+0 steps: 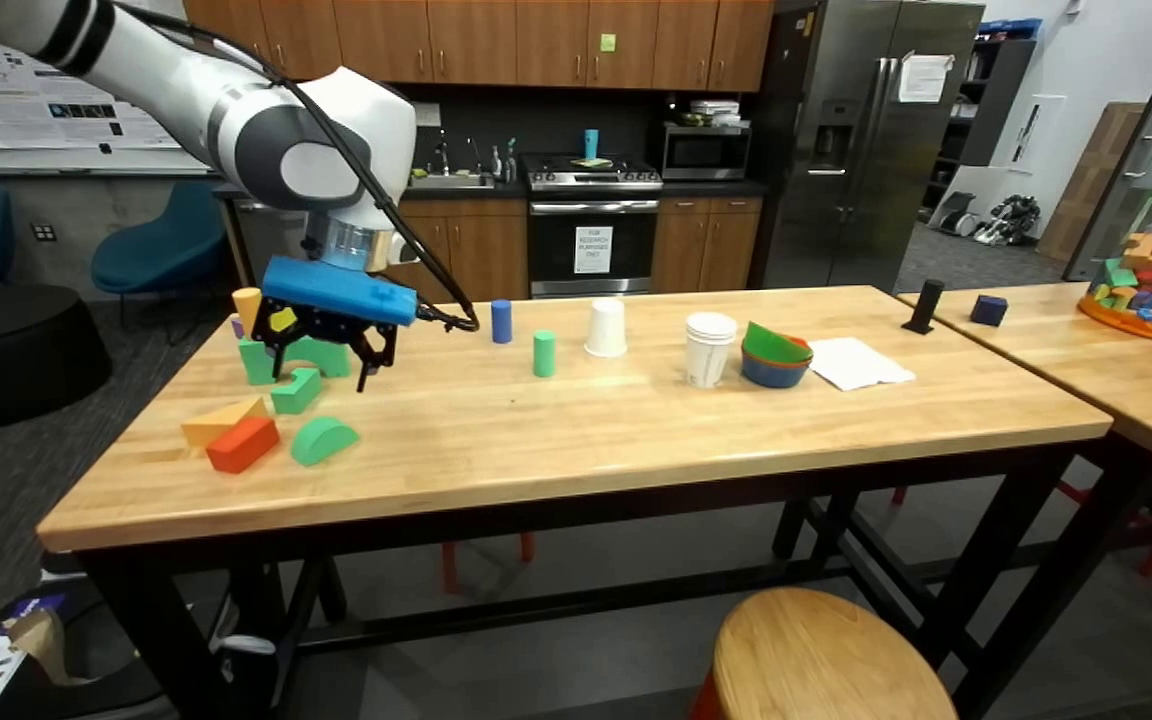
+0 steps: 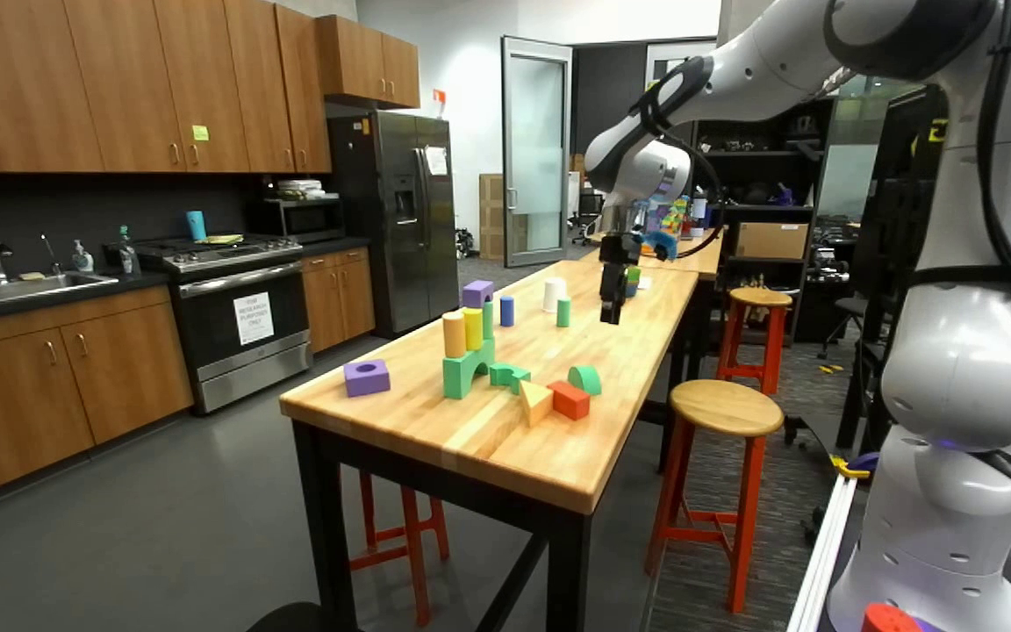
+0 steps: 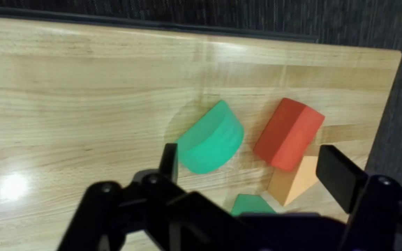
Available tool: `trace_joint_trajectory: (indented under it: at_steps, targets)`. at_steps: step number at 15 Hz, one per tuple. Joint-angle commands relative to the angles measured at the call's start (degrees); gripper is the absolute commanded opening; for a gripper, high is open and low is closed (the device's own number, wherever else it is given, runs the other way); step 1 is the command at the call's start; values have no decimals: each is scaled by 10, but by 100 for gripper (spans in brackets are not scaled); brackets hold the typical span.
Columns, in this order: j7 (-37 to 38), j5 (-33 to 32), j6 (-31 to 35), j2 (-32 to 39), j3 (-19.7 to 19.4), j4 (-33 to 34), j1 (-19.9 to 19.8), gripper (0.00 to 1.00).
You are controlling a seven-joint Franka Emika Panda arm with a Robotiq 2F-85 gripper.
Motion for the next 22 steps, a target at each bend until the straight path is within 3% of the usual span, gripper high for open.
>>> trace_joint_trajectory:
  at_steps: [1,6,11,15,22]
  targets:
    - [-1,0,-11,-7,0,1,0,100]
    - [-18,-4,-23,-16,1,-4,1,100]
    - [-97,-105,-39,-60,-4,-46,-2,100]
    - [-79,-184,-21,-116,-14,-97,-6,100]
    - [-56,-134,-26,-251,-44,-182,-4,100]
